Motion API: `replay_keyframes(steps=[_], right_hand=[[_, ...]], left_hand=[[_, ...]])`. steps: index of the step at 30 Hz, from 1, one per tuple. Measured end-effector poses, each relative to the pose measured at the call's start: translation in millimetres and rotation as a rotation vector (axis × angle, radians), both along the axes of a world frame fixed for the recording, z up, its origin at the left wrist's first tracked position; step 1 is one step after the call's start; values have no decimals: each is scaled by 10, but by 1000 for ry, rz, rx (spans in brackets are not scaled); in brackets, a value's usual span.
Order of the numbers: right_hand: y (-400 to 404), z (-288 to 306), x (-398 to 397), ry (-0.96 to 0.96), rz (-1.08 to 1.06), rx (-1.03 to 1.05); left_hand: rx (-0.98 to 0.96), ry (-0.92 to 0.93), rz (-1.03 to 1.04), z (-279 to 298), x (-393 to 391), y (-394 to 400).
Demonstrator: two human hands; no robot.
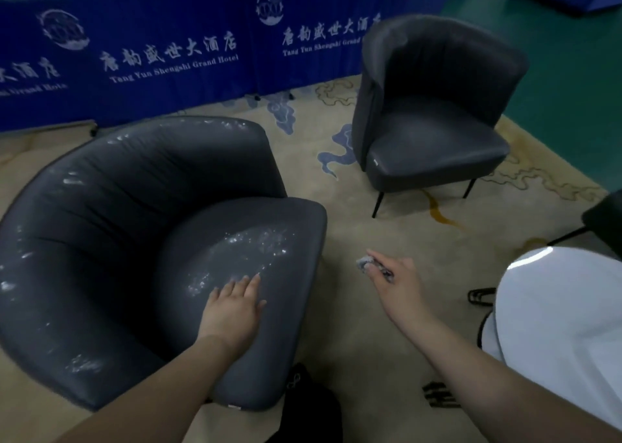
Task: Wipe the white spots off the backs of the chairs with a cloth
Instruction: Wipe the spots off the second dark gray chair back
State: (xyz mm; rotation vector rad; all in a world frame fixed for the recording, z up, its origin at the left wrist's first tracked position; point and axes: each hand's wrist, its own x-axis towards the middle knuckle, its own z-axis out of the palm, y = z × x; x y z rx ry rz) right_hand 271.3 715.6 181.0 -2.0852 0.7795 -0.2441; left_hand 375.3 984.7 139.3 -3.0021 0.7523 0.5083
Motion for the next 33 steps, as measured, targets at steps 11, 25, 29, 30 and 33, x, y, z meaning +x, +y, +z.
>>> replay_keyframes(steps=[11,25,29,30,33], right_hand=[[-256,36,1418,-38,116,-5],[175,-266,3406,17,626,76],[298,-379,3891,62,815,95],[328,-412,3992,73,862,103],[420,-544,4206,127,990,122]], left_hand=[[-13,-21,152,76,1084,-132],[40,12,683,-27,1541,265],[53,45,874,-116,1465,201],[58,53,921,-144,1438,172],[59,93,1059,-225,1339,77]])
